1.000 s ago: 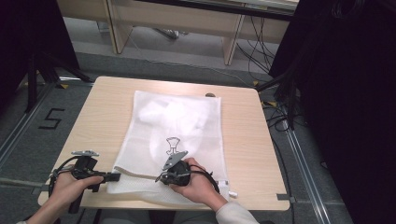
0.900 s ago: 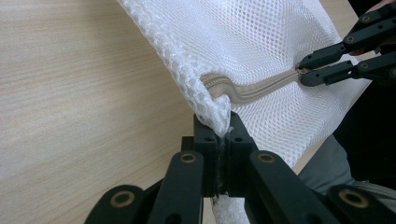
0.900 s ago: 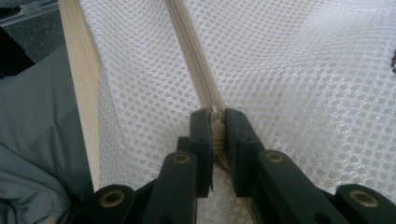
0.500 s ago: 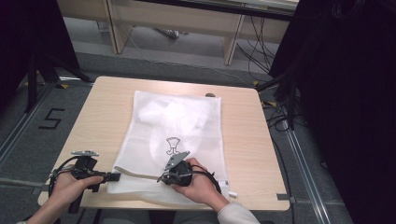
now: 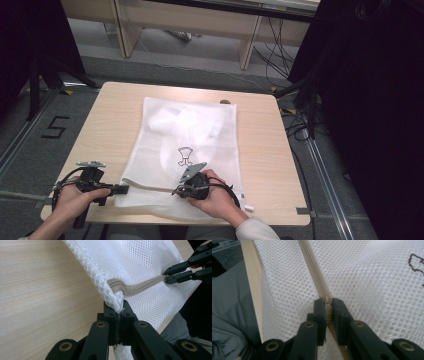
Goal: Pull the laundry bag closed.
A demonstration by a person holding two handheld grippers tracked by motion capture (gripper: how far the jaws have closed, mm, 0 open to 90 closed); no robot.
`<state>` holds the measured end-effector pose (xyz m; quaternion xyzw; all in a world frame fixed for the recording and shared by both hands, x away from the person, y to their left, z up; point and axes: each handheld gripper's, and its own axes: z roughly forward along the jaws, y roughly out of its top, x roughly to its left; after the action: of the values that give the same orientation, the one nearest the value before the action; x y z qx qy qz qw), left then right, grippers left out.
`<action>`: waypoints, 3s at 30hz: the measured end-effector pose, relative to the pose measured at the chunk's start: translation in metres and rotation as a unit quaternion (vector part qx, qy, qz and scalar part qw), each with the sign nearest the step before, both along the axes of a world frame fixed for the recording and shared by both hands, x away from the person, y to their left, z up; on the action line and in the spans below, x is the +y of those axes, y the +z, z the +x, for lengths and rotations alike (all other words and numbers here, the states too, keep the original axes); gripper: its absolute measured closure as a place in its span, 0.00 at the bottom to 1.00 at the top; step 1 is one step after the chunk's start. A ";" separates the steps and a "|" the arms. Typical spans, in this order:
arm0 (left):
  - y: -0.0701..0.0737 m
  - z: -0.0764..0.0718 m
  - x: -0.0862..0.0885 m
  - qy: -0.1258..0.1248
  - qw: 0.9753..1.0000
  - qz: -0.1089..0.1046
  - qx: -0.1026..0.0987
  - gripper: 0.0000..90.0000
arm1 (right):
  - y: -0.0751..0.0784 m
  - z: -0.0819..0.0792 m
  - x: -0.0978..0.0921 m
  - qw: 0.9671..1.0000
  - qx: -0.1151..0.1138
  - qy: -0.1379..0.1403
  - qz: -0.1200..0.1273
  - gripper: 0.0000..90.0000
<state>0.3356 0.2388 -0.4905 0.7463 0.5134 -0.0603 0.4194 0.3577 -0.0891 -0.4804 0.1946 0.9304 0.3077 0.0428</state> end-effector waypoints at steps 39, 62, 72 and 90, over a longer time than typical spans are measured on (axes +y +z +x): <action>0.000 0.000 0.001 -0.001 1.000 0.000 -0.002 0.96 | 0.002 -0.002 -0.017 1.000 -0.001 -0.011 -0.008 0.92; 0.000 0.000 0.001 0.000 1.000 0.001 -0.003 0.96 | 0.004 -0.003 -0.023 1.000 0.001 -0.018 -0.004 0.92; 0.000 0.000 0.001 -0.001 1.000 0.001 -0.002 0.96 | 0.005 -0.003 -0.029 1.000 0.000 -0.024 -0.005 0.92; 0.000 0.000 0.001 0.001 1.000 -0.001 -0.003 0.96 | 0.005 -0.004 -0.036 1.000 0.000 -0.028 0.003 0.92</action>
<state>0.3357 0.2397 -0.4902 0.7454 0.5132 -0.0581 0.4215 0.3537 -0.1249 -0.4755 0.2205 0.9236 0.3093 0.0506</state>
